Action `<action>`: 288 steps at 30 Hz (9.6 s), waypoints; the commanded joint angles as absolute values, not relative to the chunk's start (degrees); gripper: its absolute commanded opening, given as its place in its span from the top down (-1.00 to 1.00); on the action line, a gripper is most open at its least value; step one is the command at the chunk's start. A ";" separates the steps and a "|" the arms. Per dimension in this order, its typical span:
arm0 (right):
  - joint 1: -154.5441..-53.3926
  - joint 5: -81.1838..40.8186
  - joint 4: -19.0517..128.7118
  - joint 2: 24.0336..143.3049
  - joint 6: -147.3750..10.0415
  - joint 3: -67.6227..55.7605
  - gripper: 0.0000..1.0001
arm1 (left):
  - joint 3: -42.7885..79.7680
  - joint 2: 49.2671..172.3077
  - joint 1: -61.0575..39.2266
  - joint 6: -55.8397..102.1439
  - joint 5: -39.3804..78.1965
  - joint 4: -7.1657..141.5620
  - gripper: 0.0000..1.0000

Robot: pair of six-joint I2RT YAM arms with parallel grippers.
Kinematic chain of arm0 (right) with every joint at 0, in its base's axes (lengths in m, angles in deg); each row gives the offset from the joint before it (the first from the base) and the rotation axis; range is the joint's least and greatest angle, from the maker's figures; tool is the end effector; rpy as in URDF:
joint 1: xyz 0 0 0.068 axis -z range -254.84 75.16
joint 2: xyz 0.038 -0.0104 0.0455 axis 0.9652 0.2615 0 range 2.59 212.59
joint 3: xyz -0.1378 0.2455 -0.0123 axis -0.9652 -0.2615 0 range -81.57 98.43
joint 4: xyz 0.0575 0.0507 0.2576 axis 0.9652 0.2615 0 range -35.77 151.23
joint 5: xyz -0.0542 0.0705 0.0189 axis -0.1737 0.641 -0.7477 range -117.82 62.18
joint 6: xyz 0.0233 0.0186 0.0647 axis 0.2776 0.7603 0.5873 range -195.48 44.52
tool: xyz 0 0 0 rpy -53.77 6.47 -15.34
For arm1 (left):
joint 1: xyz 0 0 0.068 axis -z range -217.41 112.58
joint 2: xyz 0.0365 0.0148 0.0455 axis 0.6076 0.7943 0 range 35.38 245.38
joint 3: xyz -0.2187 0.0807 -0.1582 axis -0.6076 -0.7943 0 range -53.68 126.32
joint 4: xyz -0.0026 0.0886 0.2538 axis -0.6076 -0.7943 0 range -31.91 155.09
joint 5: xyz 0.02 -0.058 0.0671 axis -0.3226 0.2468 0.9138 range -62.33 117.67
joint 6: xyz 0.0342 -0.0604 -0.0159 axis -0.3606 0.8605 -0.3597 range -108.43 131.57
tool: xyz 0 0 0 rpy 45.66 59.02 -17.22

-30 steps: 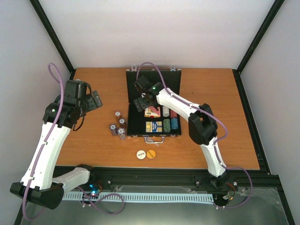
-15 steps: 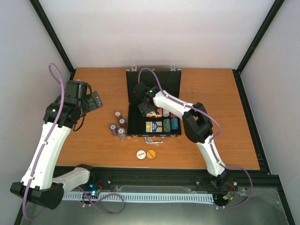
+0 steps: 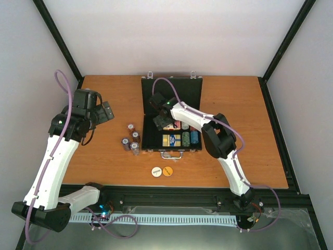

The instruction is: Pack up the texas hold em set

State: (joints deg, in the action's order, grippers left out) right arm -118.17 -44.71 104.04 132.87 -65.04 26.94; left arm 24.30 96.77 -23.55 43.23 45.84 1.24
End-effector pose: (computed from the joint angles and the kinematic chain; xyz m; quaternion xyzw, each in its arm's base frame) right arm 0.3716 0.3271 0.1604 -0.2538 0.9431 -0.0577 0.2067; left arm 0.2009 -0.0307 0.3879 -0.1990 0.8996 -0.0036 0.3887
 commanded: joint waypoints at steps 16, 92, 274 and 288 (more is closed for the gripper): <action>-117.91 -21.67 101.46 125.55 -66.12 25.25 -1.00 | 23.67 95.68 -23.70 42.07 45.71 2.51 -0.99; -138.29 -27.63 106.00 109.94 -61.80 -8.56 -0.81 | 21.15 95.62 -23.70 41.33 42.20 4.11 -1.00; -143.75 -27.24 102.59 121.74 -63.52 -1.56 -0.46 | 14.27 92.96 -23.70 40.80 42.42 3.75 -0.99; -143.84 -27.16 102.78 121.39 -61.87 -2.91 0.38 | 12.99 92.47 -23.70 40.75 41.49 4.44 -1.00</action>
State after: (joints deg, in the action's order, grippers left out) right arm -143.13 -27.90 102.09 118.55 -62.88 -0.73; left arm 13.00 93.58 -23.55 41.37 42.13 3.38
